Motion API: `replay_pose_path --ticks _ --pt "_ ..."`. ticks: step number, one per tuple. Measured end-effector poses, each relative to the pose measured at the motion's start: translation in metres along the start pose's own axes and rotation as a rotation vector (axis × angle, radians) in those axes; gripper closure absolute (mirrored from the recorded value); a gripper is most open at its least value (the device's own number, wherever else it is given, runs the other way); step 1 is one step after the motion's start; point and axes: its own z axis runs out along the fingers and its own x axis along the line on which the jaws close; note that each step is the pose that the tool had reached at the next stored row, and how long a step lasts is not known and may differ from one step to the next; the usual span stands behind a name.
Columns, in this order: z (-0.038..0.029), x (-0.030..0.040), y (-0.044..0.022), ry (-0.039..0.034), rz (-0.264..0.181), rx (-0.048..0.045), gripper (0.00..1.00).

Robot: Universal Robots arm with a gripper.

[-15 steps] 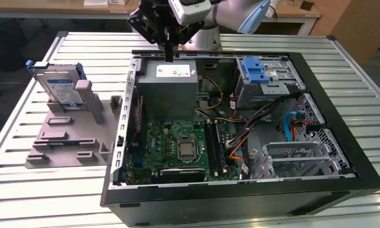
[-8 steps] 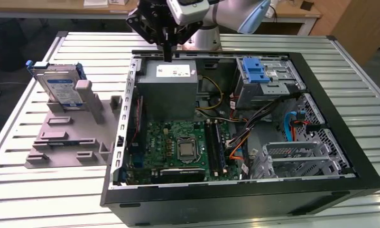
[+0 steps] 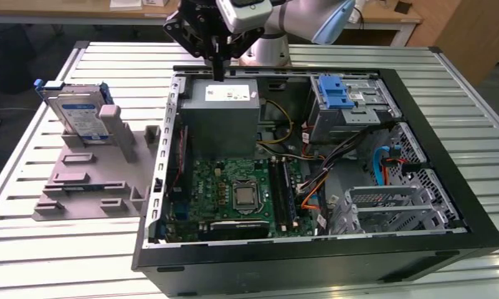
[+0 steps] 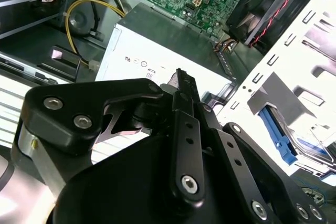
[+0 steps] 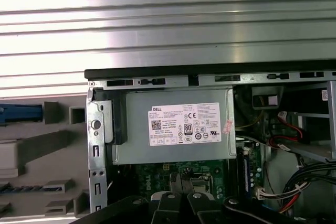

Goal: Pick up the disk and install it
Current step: 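Reach for the disk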

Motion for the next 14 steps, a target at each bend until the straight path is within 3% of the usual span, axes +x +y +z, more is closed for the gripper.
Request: replay_pose_path --ticks 14 --pt "0.0 0.004 -0.0003 0.0 0.0 0.0 0.89"
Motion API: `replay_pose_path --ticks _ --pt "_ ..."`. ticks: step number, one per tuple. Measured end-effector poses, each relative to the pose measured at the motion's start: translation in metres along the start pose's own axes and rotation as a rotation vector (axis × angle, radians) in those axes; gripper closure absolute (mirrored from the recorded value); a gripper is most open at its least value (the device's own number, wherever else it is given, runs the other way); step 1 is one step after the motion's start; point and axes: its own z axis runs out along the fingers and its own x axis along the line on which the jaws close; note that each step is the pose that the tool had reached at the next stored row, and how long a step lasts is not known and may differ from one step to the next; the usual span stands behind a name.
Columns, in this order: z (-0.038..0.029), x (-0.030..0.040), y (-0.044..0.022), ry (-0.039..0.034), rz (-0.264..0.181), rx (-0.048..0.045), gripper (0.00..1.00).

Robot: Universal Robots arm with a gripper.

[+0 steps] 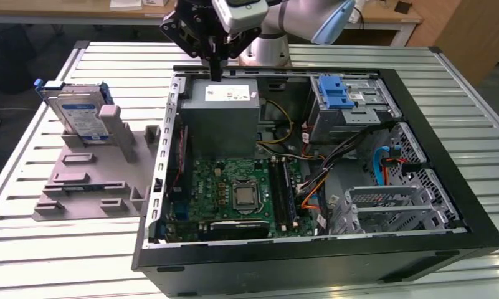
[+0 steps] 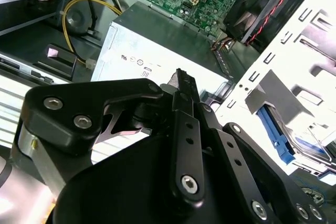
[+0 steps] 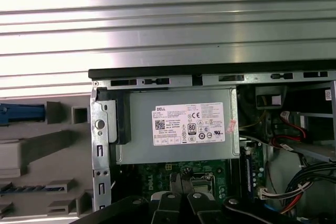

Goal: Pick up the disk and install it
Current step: 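Reach for the disk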

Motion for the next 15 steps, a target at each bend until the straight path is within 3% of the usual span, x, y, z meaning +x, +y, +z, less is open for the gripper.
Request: replay_pose_path --ticks 15 --pt "0.0003 0.0038 -0.0003 0.0 0.0 0.0 0.89"
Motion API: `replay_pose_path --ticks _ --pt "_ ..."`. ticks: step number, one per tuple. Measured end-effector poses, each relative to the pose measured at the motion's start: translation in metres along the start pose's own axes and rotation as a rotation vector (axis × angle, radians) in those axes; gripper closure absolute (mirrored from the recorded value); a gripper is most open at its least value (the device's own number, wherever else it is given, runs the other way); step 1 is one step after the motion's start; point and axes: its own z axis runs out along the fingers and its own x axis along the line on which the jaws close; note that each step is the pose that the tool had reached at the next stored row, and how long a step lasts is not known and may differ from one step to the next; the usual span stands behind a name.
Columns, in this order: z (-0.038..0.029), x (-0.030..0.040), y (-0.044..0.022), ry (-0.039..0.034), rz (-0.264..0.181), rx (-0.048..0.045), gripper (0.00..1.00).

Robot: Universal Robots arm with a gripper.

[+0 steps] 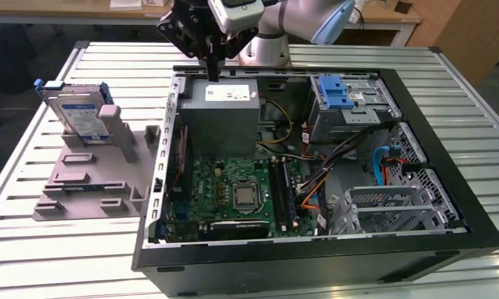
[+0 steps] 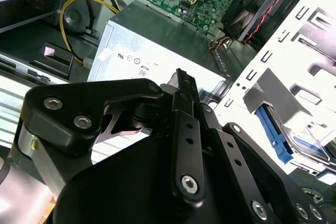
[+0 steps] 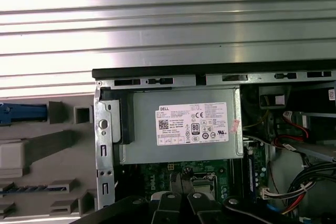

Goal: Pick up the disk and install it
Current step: 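Reach for the disk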

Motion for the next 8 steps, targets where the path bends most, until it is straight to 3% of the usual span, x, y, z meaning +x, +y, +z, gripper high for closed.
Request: replay_pose_path --ticks 8 --pt "0.0002 0.003 -0.0002 0.0 0.0 0.0 0.89"
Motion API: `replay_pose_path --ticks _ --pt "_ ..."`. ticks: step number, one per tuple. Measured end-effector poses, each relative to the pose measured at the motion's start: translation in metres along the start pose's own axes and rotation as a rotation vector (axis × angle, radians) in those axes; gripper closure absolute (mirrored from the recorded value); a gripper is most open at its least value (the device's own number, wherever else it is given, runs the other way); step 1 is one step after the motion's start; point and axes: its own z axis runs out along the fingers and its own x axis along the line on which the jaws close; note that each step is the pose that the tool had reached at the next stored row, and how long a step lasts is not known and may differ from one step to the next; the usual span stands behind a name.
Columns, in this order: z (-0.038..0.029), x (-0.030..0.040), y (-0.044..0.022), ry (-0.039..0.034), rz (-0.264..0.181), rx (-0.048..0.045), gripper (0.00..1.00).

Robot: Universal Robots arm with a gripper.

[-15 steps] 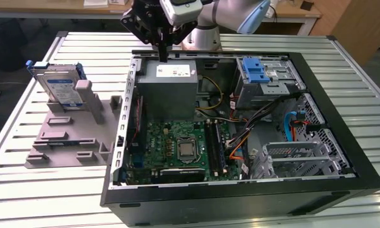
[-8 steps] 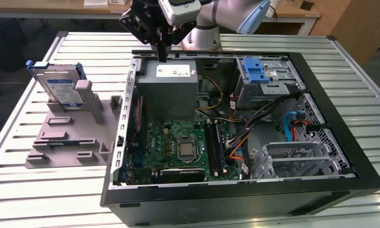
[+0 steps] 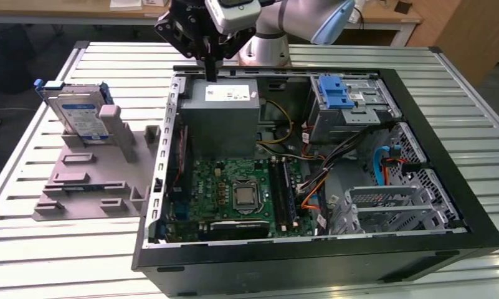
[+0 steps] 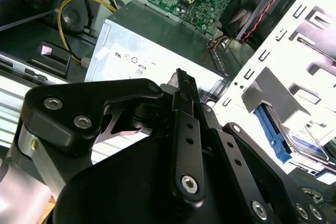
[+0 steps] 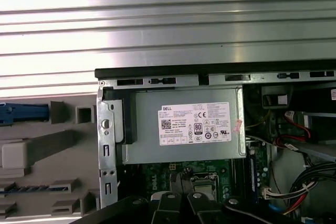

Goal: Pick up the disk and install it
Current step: 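Reach for the disk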

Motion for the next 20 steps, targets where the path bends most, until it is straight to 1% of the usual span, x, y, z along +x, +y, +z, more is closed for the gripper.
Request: replay_pose_path --ticks 20 --pt "0.0009 0.0094 -0.0008 0.0009 0.0 0.0001 0.89"
